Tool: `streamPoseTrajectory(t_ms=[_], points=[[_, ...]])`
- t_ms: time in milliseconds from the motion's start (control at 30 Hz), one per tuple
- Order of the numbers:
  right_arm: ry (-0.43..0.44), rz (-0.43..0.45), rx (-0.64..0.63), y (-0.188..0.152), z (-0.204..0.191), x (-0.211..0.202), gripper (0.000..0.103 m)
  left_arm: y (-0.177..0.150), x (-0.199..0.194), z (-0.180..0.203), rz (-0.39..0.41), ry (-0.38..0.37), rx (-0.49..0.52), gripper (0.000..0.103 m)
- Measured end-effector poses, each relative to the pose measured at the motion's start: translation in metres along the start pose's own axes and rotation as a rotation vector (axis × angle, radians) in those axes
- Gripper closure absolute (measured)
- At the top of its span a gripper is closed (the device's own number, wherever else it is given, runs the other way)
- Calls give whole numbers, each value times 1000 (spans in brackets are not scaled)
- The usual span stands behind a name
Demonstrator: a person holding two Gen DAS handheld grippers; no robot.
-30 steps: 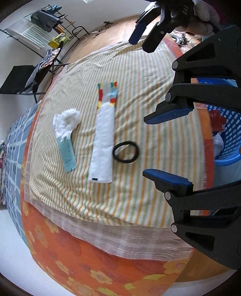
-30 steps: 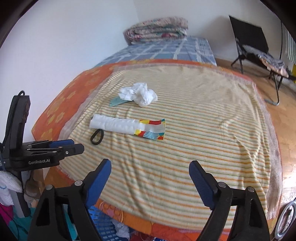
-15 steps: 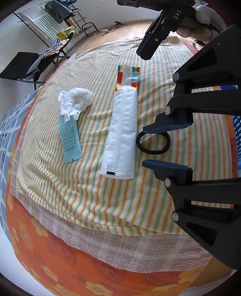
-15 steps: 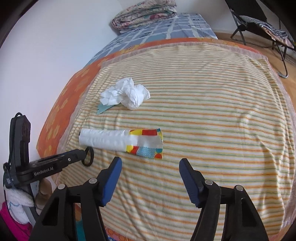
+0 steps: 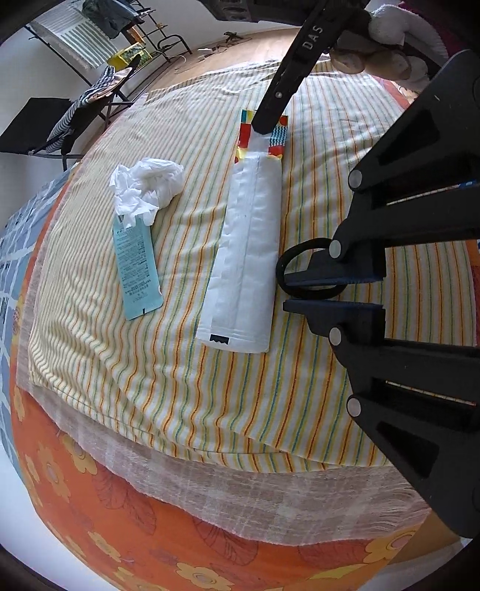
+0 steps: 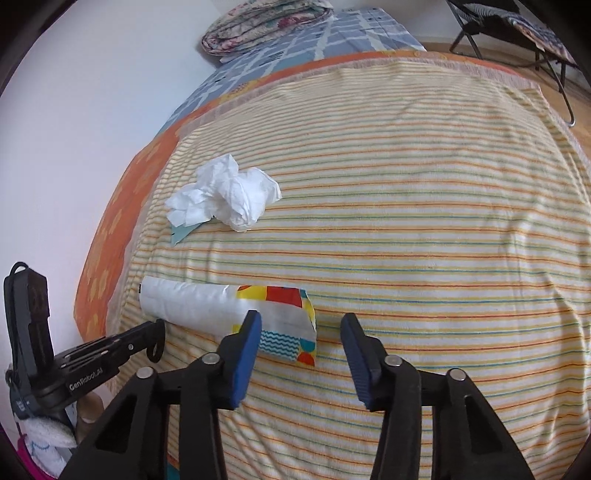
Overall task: Collect trash
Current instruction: 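Grasp the black hair tie with the left tool while the right tool grasps the white tube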
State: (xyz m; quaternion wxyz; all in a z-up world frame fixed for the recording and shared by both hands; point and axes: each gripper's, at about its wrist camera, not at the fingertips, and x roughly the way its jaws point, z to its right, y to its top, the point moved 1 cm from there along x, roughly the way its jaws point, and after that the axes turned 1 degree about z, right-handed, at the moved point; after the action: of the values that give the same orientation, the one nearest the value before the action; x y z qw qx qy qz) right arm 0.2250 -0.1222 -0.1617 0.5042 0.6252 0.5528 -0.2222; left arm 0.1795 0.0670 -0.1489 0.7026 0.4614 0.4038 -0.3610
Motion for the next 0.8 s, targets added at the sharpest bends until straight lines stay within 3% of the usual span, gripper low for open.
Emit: streamPoseTrajectory(t_ms=[67,367,700,767,800], points=[[-3,2,-8,0,-2,1,61,1,-1,-1,4,-2,0,99],[30,1,-45,-1,-11,-2,96,3,-11,4,34,3,13,100],[51,87,-84,1,-14,-41,102,0,-33,-5,90,22,29,100],[74,85,-76,0,-11,-40,100,-1,-34,-7,91,23,22,100],[73,79,-69,-1,-9,-38,93,-1,-35,-8,92,25,22,100]])
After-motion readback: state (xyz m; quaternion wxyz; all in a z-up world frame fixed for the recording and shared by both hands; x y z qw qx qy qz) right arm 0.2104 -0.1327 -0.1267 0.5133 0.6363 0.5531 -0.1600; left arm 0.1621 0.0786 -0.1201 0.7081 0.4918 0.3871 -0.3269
